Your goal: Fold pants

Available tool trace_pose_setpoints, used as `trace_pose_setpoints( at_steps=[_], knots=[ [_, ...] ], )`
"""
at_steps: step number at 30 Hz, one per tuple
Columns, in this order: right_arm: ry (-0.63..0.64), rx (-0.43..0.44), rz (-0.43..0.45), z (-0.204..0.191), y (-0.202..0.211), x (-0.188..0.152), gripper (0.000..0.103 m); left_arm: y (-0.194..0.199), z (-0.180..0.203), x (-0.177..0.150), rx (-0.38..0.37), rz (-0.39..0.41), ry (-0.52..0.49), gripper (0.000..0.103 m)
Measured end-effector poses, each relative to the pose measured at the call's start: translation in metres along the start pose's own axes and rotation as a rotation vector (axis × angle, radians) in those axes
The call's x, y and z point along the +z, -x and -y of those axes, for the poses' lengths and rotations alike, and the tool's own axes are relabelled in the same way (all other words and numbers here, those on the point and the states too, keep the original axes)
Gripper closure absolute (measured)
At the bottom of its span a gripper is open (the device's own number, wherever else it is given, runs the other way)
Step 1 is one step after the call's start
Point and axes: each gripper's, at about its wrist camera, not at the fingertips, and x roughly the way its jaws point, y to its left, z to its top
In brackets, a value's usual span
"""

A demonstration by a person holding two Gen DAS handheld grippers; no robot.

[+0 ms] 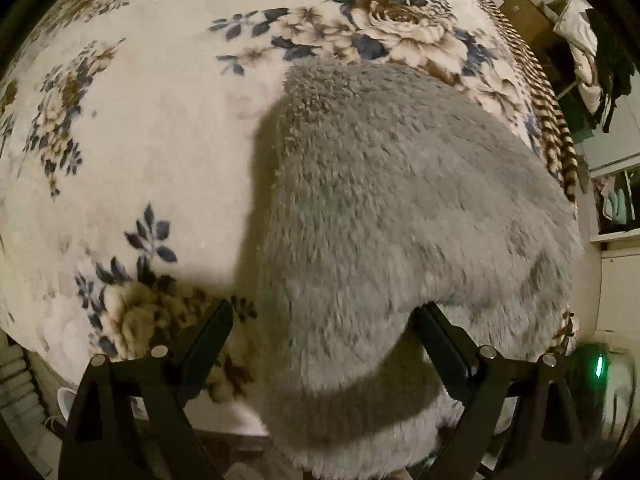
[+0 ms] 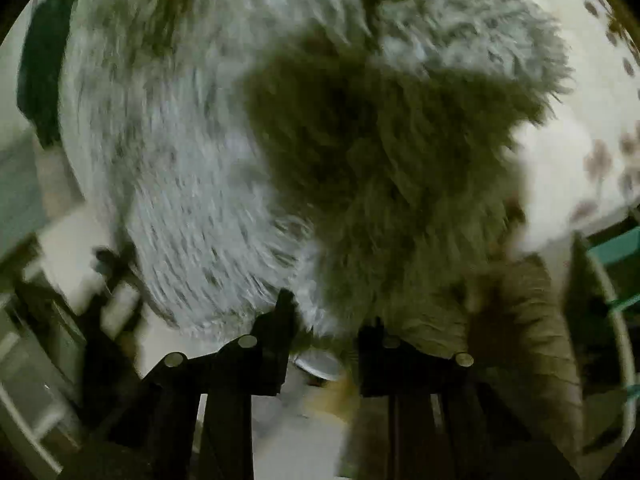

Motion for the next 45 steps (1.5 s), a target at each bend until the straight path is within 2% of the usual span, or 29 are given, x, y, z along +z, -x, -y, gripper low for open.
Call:
trace_pose_setpoints(
  at_steps=[2, 3, 5, 6, 7, 9, 10, 11, 15, 18, 20, 22, 24, 26, 29, 32, 34, 36, 38, 39, 43, 45],
  knots=[
    [0.044, -0.119, -0.032, 0.010, -0.007, -0.013, 0.078, -0.003, -0.002, 0.004, -0.018, 0.006, 0.016, 0.009],
    [0.045, -0.153, -0.059, 0.017, -0.012, -0.018, 0.078, -0.003, -0.003, 0.005, -0.024, 0.004, 0.022, 0.009],
    [0.022, -0.130, -0.098, 0.029, -0.011, -0.024, 0.078, 0.002, -0.006, 0.005, -0.047, 0.006, 0.039, 0.009],
    [0.032, -0.122, -0.087, 0.029, -0.001, -0.026, 0.078, 0.006, -0.008, 0.004, -0.058, 0.013, 0.044, 0.009],
    [0.060, -0.135, -0.074, 0.027, 0.007, -0.028, 0.076, 0.010, -0.011, 0.001, -0.064, 0.018, 0.048, 0.009],
    [0.139, -0.161, -0.023, 0.010, 0.034, -0.025, 0.060, 0.017, -0.020, -0.008, -0.084, 0.021, 0.071, 0.009],
    [0.183, -0.157, 0.013, -0.005, 0.053, -0.023, 0.043, 0.020, -0.027, -0.016, -0.093, 0.016, 0.095, 0.009],
    [0.216, -0.153, 0.041, -0.020, 0.067, -0.017, 0.038, 0.021, -0.033, -0.023, -0.106, 0.014, 0.119, 0.009],
    [0.332, -0.171, 0.129, -0.080, 0.099, 0.013, 0.036, 0.014, -0.056, -0.067, -0.159, -0.032, 0.218, 0.009],
    [0.350, -0.228, 0.191, -0.100, 0.114, 0.035, 0.036, 0.001, -0.073, -0.099, -0.134, -0.125, 0.287, 0.009],
    [0.369, -0.274, 0.243, -0.106, 0.124, 0.046, 0.035, 0.005, -0.084, -0.109, -0.137, -0.133, 0.341, 0.009],
    [0.379, -0.328, 0.284, -0.108, 0.133, 0.066, 0.027, 0.017, -0.089, -0.102, -0.130, -0.097, 0.366, 0.011],
    [0.362, -0.362, 0.332, -0.101, 0.134, 0.077, 0.026, 0.035, -0.088, -0.078, -0.154, -0.014, 0.373, 0.011],
    [0.325, -0.324, 0.372, -0.087, 0.140, 0.089, 0.026, 0.044, -0.079, -0.045, -0.188, 0.053, 0.348, 0.010],
    [0.256, -0.264, 0.425, -0.070, 0.146, 0.104, 0.026, 0.035, -0.059, 0.005, -0.186, 0.096, 0.279, 0.010],
    [0.172, -0.162, 0.428, -0.053, 0.138, 0.110, 0.026, 0.013, -0.035, 0.045, -0.165, 0.102, 0.195, 0.010],
    [0.161, -0.099, 0.423, -0.044, 0.130, 0.118, 0.026, -0.012, -0.022, 0.062, -0.102, 0.078, 0.122, 0.010],
    [0.146, -0.110, 0.421, -0.040, 0.118, 0.130, 0.027, -0.037, -0.025, 0.071, -0.062, 0.038, 0.101, 0.005],
    [0.133, -0.119, 0.431, -0.036, 0.105, 0.141, 0.027, -0.057, -0.034, 0.073, -0.071, 0.004, 0.120, 0.000],
    [0.129, -0.137, 0.436, -0.034, 0.098, 0.149, 0.027, -0.067, -0.042, 0.075, -0.110, -0.007, 0.145, 0.000],
    [0.102, -0.153, 0.432, -0.021, 0.078, 0.171, 0.028, -0.077, -0.052, 0.073, -0.166, -0.007, 0.151, 0.000],
    [0.084, -0.129, 0.413, -0.015, 0.074, 0.176, 0.023, -0.072, -0.052, 0.070, -0.164, -0.005, 0.155, 0.000]
  ],
)
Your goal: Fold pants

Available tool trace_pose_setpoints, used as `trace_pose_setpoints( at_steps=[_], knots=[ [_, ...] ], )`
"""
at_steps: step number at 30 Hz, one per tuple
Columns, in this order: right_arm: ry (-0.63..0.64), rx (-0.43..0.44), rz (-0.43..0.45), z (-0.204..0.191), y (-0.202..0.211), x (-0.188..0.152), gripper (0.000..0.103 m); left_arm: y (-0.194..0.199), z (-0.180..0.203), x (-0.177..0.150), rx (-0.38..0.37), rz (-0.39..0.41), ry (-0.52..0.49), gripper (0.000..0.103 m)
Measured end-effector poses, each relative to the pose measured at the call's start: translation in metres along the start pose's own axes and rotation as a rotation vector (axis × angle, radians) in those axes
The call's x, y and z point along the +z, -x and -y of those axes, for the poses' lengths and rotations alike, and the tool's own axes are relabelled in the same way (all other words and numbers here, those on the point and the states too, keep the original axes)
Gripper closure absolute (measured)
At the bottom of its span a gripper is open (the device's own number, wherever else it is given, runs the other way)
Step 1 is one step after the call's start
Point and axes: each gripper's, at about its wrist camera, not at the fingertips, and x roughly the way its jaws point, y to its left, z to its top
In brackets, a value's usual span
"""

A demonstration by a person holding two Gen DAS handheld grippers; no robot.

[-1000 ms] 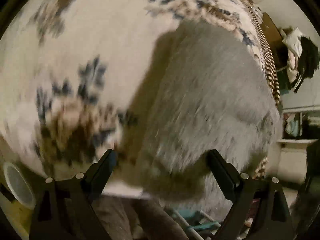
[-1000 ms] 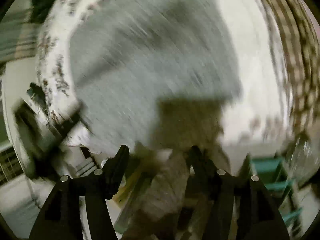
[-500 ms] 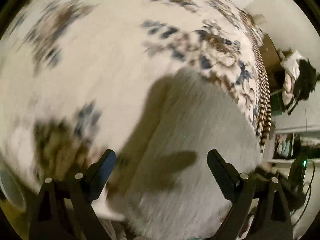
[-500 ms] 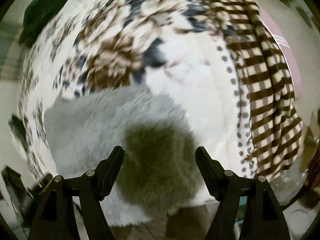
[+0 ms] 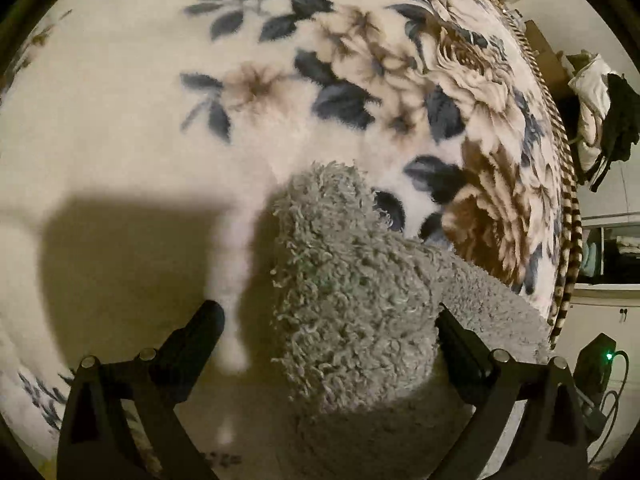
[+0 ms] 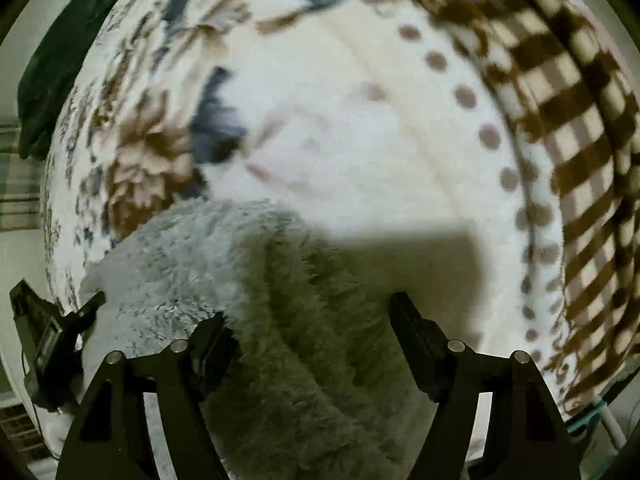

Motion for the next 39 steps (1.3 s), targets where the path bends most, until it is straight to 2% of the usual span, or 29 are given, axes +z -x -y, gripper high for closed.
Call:
trace_pose_setpoints(
  at_steps=[3, 6, 8, 9, 11, 13, 15, 16, 18, 20, 21, 23, 24, 25, 26, 28, 30, 32, 33, 36, 37, 39],
  knots=[
    [-0.078, 0.120, -0.022, 0.011, 0.018, -0.001, 0.022, 0.022, 0.010, -0.006, 0.042, 0.018, -0.019, 0.000],
    [-0.074, 0.151, -0.001, 0.018, 0.053, -0.020, 0.022, 0.038, 0.034, -0.016, 0.065, 0.066, -0.078, 0.000],
    [-0.068, 0.182, -0.065, 0.020, 0.053, -0.037, 0.023, 0.036, 0.040, -0.023, 0.076, 0.059, -0.103, 0.000],
    [-0.059, 0.191, -0.115, 0.020, 0.047, -0.048, 0.026, 0.032, 0.040, -0.024, 0.081, 0.052, -0.103, 0.000],
    [-0.061, 0.164, -0.181, 0.025, 0.029, -0.071, 0.061, 0.022, 0.033, -0.027, 0.078, 0.030, -0.079, 0.000],
    [-0.087, 0.092, -0.193, 0.038, 0.017, -0.083, 0.065, 0.018, 0.030, -0.028, 0.054, 0.018, -0.061, 0.000],
    [-0.121, 0.061, -0.187, 0.049, 0.013, -0.087, 0.065, 0.017, 0.035, -0.031, 0.053, 0.020, -0.076, 0.000],
    [-0.131, 0.071, -0.186, 0.049, 0.013, -0.087, 0.065, 0.018, 0.038, -0.032, 0.069, 0.028, -0.092, 0.000],
    [-0.147, 0.123, -0.172, 0.044, 0.022, -0.089, 0.059, 0.020, 0.043, -0.032, 0.081, 0.036, -0.107, 0.000],
    [-0.162, 0.173, -0.165, 0.040, 0.033, -0.094, 0.036, 0.021, 0.041, -0.032, 0.074, 0.037, -0.099, 0.000],
    [-0.169, 0.210, -0.173, 0.038, 0.035, -0.100, 0.033, 0.020, 0.039, -0.031, 0.069, 0.035, -0.090, 0.000],
    [-0.160, 0.228, -0.220, 0.036, 0.026, -0.109, 0.034, 0.018, 0.035, -0.030, 0.059, 0.031, -0.073, 0.000],
    [-0.150, 0.176, -0.220, 0.038, 0.019, -0.115, 0.036, 0.017, 0.034, -0.030, 0.060, 0.031, -0.073, 0.000],
    [-0.137, 0.096, -0.218, 0.040, 0.017, -0.117, 0.059, 0.017, 0.034, -0.030, 0.061, 0.031, -0.073, 0.000],
    [-0.131, 0.027, -0.229, 0.045, 0.009, -0.118, 0.069, 0.017, 0.034, -0.030, 0.054, 0.029, -0.072, 0.000],
    [-0.199, 0.050, -0.262, 0.057, -0.001, -0.121, 0.069, 0.018, 0.036, -0.030, 0.057, 0.024, -0.077, 0.000],
    [-0.194, 0.090, -0.239, 0.052, 0.008, -0.116, 0.061, 0.025, 0.039, -0.030, 0.057, 0.028, -0.088, 0.000],
    [-0.154, 0.102, -0.155, 0.044, 0.033, -0.108, 0.032, 0.033, 0.040, -0.031, 0.055, 0.032, -0.081, 0.001],
    [-0.127, 0.121, -0.083, 0.034, 0.050, -0.100, 0.031, 0.041, 0.042, -0.032, 0.041, 0.041, -0.074, 0.001],
    [-0.029, 0.114, 0.040, 0.004, 0.074, -0.075, 0.031, 0.059, 0.052, -0.039, 0.038, 0.078, -0.091, 0.001],
    [0.002, 0.136, 0.048, -0.008, 0.073, -0.065, 0.032, 0.062, 0.055, -0.041, 0.038, 0.086, -0.099, 0.001],
    [0.059, 0.191, 0.020, -0.041, 0.067, -0.036, 0.042, 0.065, 0.063, -0.043, 0.032, 0.093, -0.115, 0.001]
  ],
)
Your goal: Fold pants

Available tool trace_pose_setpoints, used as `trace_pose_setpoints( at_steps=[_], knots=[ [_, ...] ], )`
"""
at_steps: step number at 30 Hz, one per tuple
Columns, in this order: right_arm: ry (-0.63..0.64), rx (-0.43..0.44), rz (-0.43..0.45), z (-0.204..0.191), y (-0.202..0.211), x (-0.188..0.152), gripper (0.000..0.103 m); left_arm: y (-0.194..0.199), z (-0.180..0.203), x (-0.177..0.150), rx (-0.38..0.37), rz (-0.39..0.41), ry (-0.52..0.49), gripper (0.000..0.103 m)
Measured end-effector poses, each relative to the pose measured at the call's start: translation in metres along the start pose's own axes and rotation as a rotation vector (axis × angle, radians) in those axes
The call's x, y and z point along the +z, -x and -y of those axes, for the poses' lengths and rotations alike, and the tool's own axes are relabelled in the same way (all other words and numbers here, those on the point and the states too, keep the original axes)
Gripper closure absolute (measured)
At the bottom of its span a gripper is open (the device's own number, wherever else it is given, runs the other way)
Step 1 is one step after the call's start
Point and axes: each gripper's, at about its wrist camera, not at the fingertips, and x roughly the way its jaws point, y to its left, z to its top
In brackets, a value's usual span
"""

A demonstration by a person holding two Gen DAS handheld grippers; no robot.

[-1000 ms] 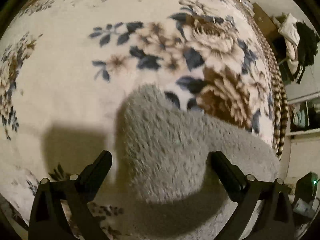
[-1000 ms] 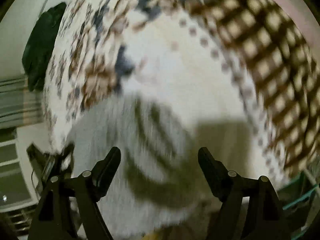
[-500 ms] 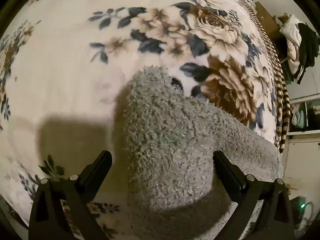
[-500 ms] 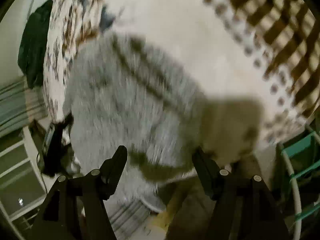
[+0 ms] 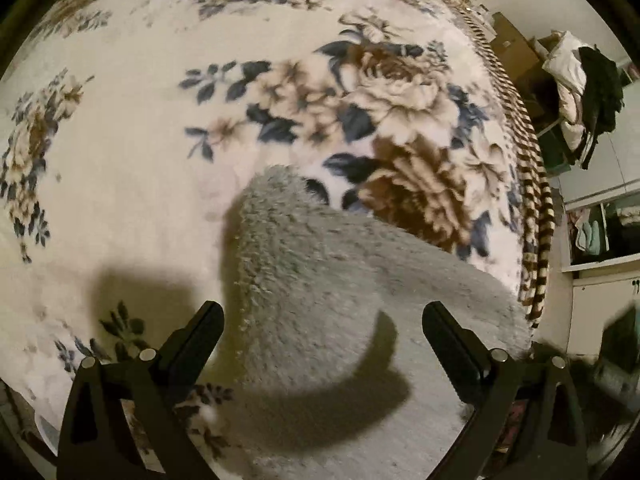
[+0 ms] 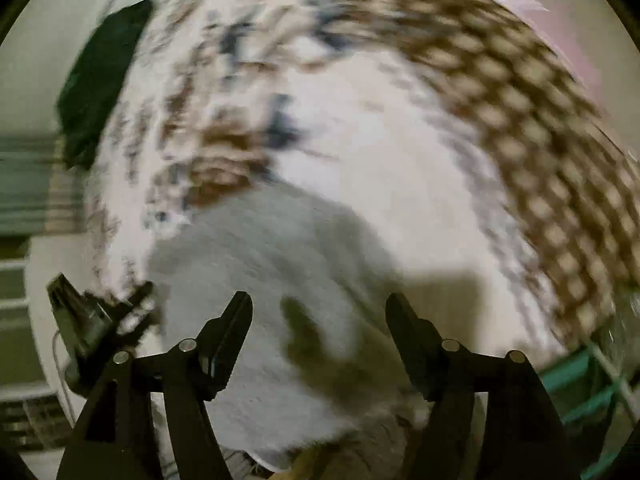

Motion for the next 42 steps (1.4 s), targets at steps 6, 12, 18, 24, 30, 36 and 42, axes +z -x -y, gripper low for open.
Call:
trace_pose_setpoints(
  at_steps=[6, 12, 18, 24, 30, 36, 42],
  knots=[
    [0.156, -0.071, -0.134, -0.044, -0.073, 0.035, 0.062, -0.040, -0.008, 0.012, 0.099, -0.073, -0.025, 0.000],
    [0.060, -0.149, -0.091, -0.020, -0.091, 0.059, 0.096, -0.059, -0.030, 0.017, 0.012, -0.124, 0.059, 0.000],
    [0.179, -0.084, -0.044, -0.046, -0.040, 0.029, 0.072, -0.005, 0.001, -0.005, 0.043, -0.046, -0.021, 0.002],
    [0.273, -0.028, -0.294, -0.062, -0.083, -0.039, 0.062, -0.022, -0.007, -0.057, 0.115, -0.126, -0.045, 0.000],
    [0.145, -0.190, -0.224, 0.008, -0.075, -0.026, 0.103, -0.031, -0.046, -0.060, 0.020, -0.147, 0.048, 0.000],
    [0.156, -0.147, -0.197, 0.013, -0.039, -0.023, 0.081, -0.002, -0.031, -0.056, -0.070, -0.085, 0.069, 0.001],
    [0.067, -0.034, -0.078, 0.042, 0.007, -0.037, 0.010, 0.018, -0.044, -0.063, -0.165, -0.002, 0.139, 0.000]
  ],
)
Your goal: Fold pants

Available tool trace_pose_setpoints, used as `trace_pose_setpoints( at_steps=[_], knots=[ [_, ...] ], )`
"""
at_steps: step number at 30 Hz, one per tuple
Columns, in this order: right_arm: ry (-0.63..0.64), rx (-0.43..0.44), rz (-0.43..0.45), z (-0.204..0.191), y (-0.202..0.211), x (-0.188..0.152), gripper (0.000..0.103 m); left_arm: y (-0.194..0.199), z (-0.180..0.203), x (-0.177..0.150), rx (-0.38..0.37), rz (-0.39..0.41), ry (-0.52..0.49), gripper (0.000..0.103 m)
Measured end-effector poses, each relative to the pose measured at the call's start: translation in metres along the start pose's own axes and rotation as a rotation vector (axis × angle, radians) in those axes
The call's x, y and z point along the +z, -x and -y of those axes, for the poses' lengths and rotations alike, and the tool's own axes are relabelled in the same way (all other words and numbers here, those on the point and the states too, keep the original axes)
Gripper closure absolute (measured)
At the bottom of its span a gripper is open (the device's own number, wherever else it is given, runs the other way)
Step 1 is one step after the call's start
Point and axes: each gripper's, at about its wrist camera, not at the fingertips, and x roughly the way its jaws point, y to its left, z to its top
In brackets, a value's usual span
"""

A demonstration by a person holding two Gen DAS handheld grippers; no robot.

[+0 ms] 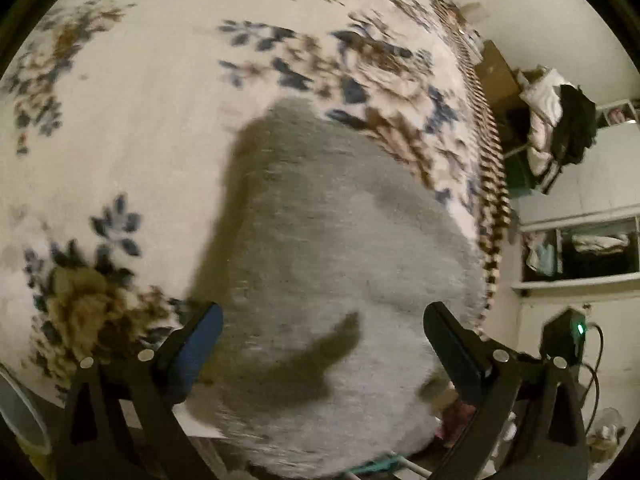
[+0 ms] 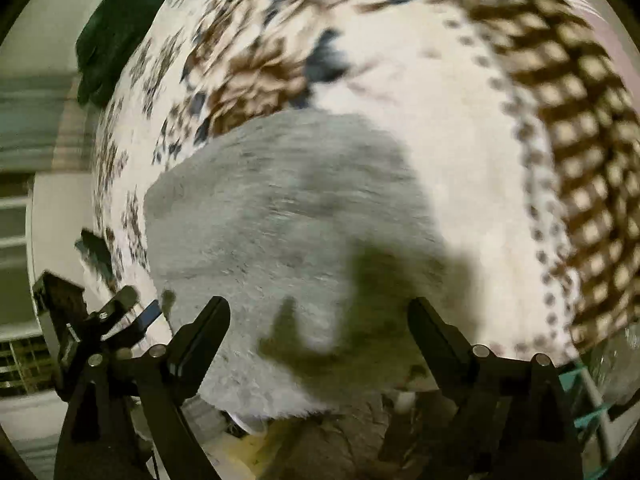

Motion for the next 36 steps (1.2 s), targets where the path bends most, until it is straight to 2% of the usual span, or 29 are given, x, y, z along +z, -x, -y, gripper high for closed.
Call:
trace_pose_setpoints(
  at_steps=[3, 6, 9, 10, 15, 18, 22, 27, 32, 34, 35, 36],
  knots=[
    [-0.049, 0.035, -0.001, 0.034, -0.019, -0.014, 0.009, -0.017, -0.023, -0.005, 0.026, -0.022, 0.044, 0.000],
    [-0.050, 0.125, -0.045, 0.053, -0.064, -0.018, 0.009, -0.039, -0.040, -0.012, -0.073, -0.054, 0.107, 0.000],
    [-0.079, 0.302, -0.090, 0.057, -0.105, -0.014, 0.009, -0.052, -0.052, -0.016, -0.159, -0.080, 0.151, 0.000],
    [-0.076, 0.334, -0.100, 0.057, -0.114, -0.014, 0.009, -0.054, -0.055, -0.016, -0.182, -0.087, 0.163, 0.000],
    [-0.088, 0.355, -0.116, 0.054, -0.119, -0.012, 0.008, -0.045, -0.067, -0.026, -0.214, -0.086, 0.207, 0.000],
    [-0.096, 0.346, -0.120, 0.053, -0.118, -0.020, 0.009, -0.034, -0.076, -0.043, -0.190, -0.084, 0.261, 0.000],
    [-0.062, 0.318, -0.127, 0.048, -0.119, -0.020, 0.009, -0.023, -0.075, -0.053, -0.187, -0.064, 0.230, 0.000],
    [-0.011, 0.300, -0.119, 0.032, -0.135, 0.001, 0.005, -0.032, -0.066, -0.036, -0.280, -0.025, 0.150, 0.000],
    [-0.022, 0.350, -0.129, 0.033, -0.143, 0.015, 0.005, -0.070, -0.058, -0.013, -0.370, -0.094, 0.139, 0.000],
    [-0.027, 0.370, -0.126, 0.035, -0.144, 0.018, 0.005, -0.077, -0.057, -0.009, -0.383, -0.115, 0.136, 0.001],
    [-0.025, 0.375, -0.119, 0.034, -0.144, 0.017, 0.009, -0.075, -0.055, -0.007, -0.402, -0.107, 0.134, 0.008],
    [-0.020, 0.389, -0.098, 0.034, -0.142, 0.016, 0.016, -0.071, -0.053, -0.006, -0.399, -0.094, 0.125, 0.021]
  ],
)
